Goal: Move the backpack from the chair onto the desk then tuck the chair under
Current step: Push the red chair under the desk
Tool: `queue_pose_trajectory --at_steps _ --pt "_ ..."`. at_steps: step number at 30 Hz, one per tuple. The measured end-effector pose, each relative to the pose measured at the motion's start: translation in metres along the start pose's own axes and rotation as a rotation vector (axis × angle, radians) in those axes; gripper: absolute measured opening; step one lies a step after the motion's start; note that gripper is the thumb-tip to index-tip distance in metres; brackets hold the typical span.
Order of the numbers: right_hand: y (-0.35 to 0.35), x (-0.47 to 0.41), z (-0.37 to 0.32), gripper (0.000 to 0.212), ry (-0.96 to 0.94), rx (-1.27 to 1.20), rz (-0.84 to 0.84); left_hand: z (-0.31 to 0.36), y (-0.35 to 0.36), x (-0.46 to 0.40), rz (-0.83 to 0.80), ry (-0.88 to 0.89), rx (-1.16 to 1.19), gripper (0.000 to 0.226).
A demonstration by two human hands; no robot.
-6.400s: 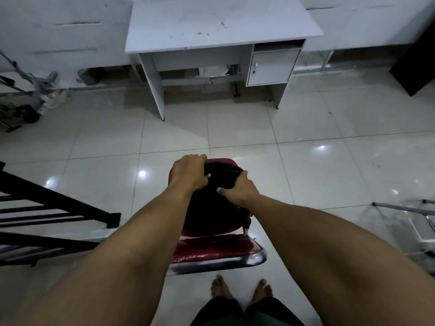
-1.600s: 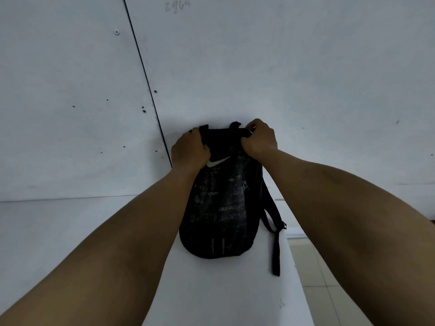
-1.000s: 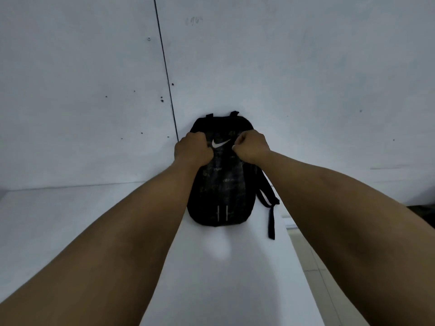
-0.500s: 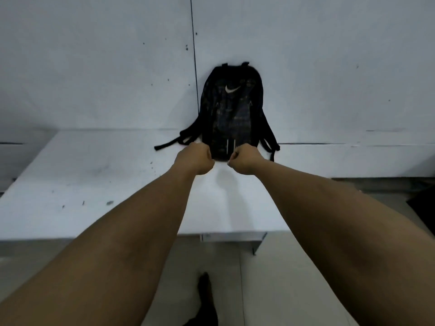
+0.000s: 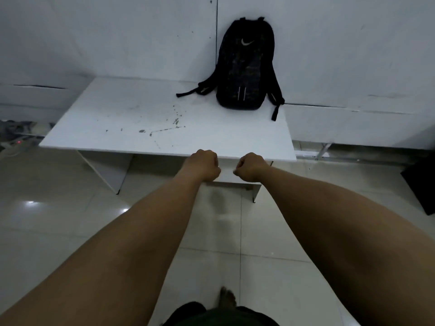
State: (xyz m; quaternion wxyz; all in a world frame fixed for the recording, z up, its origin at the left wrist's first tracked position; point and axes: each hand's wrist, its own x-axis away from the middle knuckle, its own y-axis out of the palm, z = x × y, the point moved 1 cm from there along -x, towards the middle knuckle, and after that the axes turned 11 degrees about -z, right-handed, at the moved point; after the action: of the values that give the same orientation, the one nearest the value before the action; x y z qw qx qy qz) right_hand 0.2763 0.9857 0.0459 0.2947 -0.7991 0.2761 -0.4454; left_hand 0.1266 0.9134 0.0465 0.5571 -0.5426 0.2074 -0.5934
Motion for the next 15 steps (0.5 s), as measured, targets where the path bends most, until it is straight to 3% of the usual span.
queue_pose_trajectory --at_steps 8,15 --pt "0.108 0.106 -0.013 0.034 -0.007 0.001 0.034 -0.033 0.059 0.138 -0.043 -0.005 -0.093 0.028" --pt "0.206 0.213 -0.023 0.034 0.005 0.009 -0.042 -0.060 0.121 0.258 -0.070 0.050 -0.010 0.022"
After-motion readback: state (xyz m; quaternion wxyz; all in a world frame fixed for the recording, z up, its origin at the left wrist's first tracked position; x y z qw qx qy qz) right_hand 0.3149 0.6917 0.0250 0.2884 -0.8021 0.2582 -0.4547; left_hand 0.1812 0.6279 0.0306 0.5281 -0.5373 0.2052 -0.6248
